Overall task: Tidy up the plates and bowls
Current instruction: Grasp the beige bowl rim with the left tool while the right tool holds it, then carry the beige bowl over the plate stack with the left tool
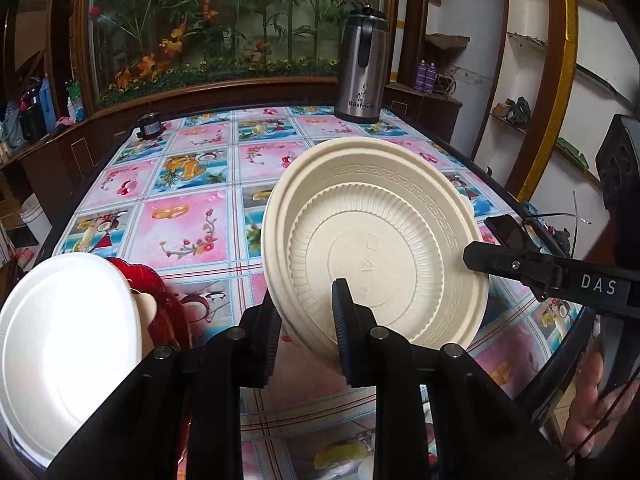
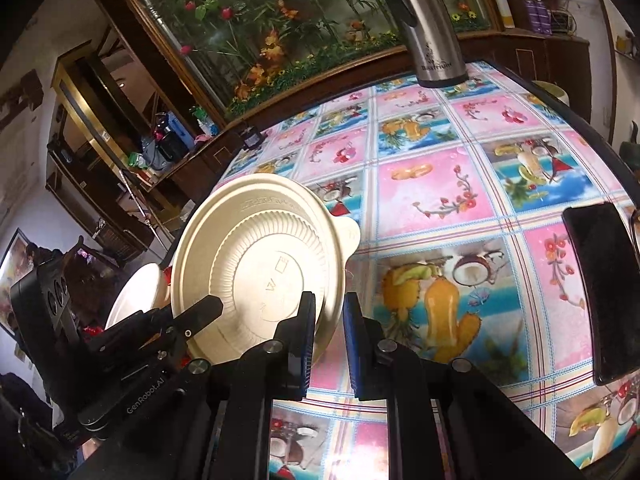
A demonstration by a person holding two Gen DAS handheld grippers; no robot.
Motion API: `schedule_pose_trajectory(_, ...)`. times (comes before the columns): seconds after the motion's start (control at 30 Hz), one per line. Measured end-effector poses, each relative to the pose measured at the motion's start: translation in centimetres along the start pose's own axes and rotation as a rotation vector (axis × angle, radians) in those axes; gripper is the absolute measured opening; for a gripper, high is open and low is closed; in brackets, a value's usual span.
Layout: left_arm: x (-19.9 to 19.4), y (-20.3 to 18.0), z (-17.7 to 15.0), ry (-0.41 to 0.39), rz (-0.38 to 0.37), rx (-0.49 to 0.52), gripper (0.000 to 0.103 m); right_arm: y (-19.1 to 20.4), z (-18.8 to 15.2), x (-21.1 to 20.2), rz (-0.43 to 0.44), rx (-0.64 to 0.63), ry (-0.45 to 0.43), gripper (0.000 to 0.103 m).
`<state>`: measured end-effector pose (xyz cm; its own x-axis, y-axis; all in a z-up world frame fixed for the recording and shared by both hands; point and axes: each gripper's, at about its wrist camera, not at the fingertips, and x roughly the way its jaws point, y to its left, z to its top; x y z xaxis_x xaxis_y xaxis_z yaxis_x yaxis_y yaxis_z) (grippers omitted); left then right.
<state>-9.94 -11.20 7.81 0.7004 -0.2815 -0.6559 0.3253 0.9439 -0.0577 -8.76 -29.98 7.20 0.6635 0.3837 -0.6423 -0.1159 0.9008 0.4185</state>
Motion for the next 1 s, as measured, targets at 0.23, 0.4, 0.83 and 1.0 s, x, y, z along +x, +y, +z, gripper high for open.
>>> schedule_pose_trajectory(0.23,-2.4,1.2,0.7,-0.031,0.002,-0.022,0.022,2.1,0.9,-1.0,0.050,-0.028,-0.009,0.015)
schedule_pose_trajectory(0.4,-4.8,3.2,1.2,-0.067,0.030,-0.050,0.022,4.3,1.4,-1.2,0.113,-0.057,0.007,0.016)
schedule_pose_trajectory(0.83,-10.2,10.8,-0.4,-0.088,0.146,-0.170,0.022,13.7,1.7,1.1,0.283,-0.191,0.124,0.018)
schedule_pose_trajectory(1.0,-11.1,13.8,-1.7,-0.082,0.189,-0.233,0.022,17.4,0.8,2.7,0.332,-0.229,0.179,0.018)
